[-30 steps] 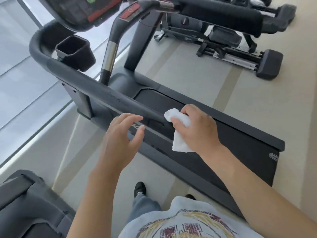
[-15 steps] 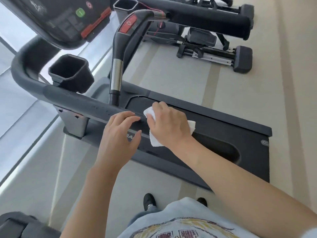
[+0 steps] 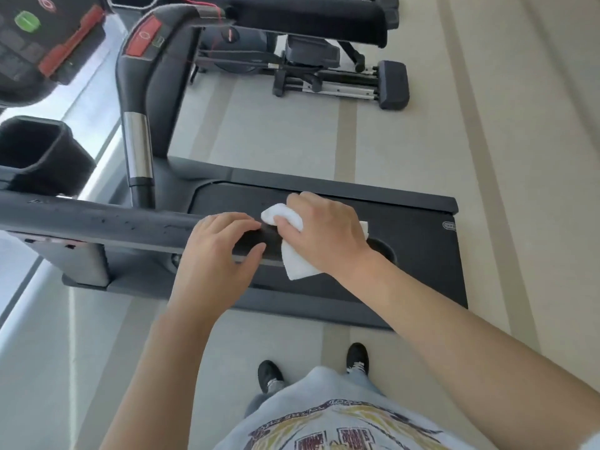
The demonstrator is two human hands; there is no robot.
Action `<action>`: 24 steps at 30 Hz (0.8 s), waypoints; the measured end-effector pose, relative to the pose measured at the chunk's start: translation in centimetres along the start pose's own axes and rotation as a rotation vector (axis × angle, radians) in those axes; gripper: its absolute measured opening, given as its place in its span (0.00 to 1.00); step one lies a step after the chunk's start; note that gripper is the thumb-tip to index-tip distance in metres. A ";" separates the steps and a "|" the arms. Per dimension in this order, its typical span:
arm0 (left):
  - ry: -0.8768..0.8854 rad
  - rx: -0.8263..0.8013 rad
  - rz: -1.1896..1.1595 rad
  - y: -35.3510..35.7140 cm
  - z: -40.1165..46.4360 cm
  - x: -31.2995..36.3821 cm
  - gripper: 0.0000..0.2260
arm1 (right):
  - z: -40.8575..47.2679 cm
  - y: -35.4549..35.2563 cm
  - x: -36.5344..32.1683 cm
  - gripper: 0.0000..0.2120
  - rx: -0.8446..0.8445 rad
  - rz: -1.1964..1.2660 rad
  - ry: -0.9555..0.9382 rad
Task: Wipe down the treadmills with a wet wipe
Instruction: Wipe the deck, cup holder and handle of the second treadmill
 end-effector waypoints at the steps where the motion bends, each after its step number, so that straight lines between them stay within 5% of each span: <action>1: 0.015 -0.018 0.001 0.8 0.0 0.8 0.13 | -1.1 -1.2 2.1 0.15 0.003 -0.013 0.027; 6: -0.014 -0.037 0.008 2.3 -0.3 1.9 0.17 | -4.9 -5.1 9.4 0.15 0.022 0.058 0.159; 15: -0.133 0.010 -0.043 2.1 -0.4 2.2 0.23 | 2.0 2.1 1.8 0.13 -0.296 0.045 0.105; 18: -0.157 -0.014 -0.014 2.2 -0.3 2.4 0.24 | 3.2 4.0 1.8 0.14 -0.450 0.207 0.121; 24: -0.094 -0.090 -0.007 4.3 1.0 7.0 0.22 | 0.0 0.6 6.8 0.14 -0.472 0.342 0.129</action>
Point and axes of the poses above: each hand's wrist, its own z-axis towards the middle knuckle, its own y-axis out of the palm, x = y × z, the point moved 10 cm from there along z, towards the middle knuckle, and after that the axes turned 7 degrees about z, right-handed, at the moved point
